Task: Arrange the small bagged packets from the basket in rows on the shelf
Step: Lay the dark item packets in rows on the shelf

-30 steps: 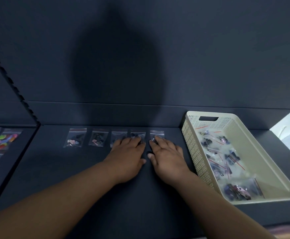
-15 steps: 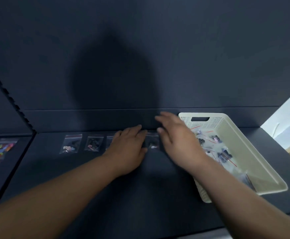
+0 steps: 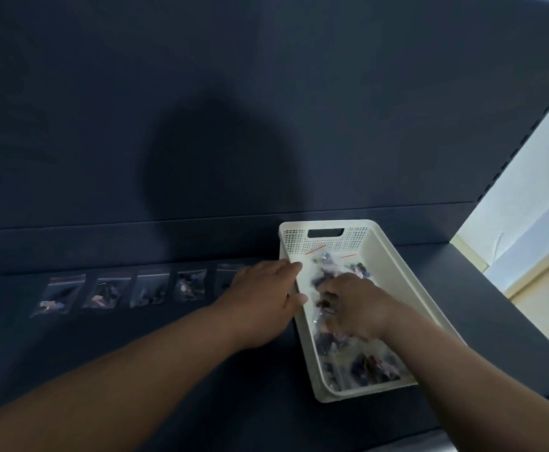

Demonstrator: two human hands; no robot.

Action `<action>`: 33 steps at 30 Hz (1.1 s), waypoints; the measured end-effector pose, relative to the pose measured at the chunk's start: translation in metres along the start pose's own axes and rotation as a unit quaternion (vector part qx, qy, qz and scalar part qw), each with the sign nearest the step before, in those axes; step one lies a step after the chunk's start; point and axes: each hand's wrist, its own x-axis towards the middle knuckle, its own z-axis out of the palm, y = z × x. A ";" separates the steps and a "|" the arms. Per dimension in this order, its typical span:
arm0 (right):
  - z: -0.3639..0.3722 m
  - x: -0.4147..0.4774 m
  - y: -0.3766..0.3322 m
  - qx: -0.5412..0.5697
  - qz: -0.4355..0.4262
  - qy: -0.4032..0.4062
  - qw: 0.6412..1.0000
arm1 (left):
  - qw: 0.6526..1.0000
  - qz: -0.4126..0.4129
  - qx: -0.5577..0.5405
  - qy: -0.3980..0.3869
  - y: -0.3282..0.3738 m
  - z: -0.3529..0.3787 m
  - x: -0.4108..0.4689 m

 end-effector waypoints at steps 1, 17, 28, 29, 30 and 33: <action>0.000 0.004 0.004 0.004 -0.021 0.028 0.999 | 1.000 -0.009 -0.002 -0.003 0.001 0.001 0.001; -0.050 -0.014 0.026 0.402 -0.108 0.117 0.902 | 0.969 -0.083 -0.214 0.095 0.039 -0.021 0.007; -0.083 -0.044 0.010 0.415 -0.186 0.082 0.887 | 0.911 -0.096 -0.397 0.060 0.054 -0.029 0.013; -0.085 -0.045 0.007 0.419 -0.192 0.074 0.884 | 0.901 -0.097 -0.418 0.059 0.055 -0.029 0.013; -0.088 -0.046 0.003 0.420 -0.197 0.068 0.883 | 0.894 -0.099 -0.433 0.060 0.054 -0.030 0.013; -0.090 -0.044 -0.011 0.417 -0.211 0.067 0.881 | 0.869 -0.113 -0.476 0.072 0.051 -0.035 0.007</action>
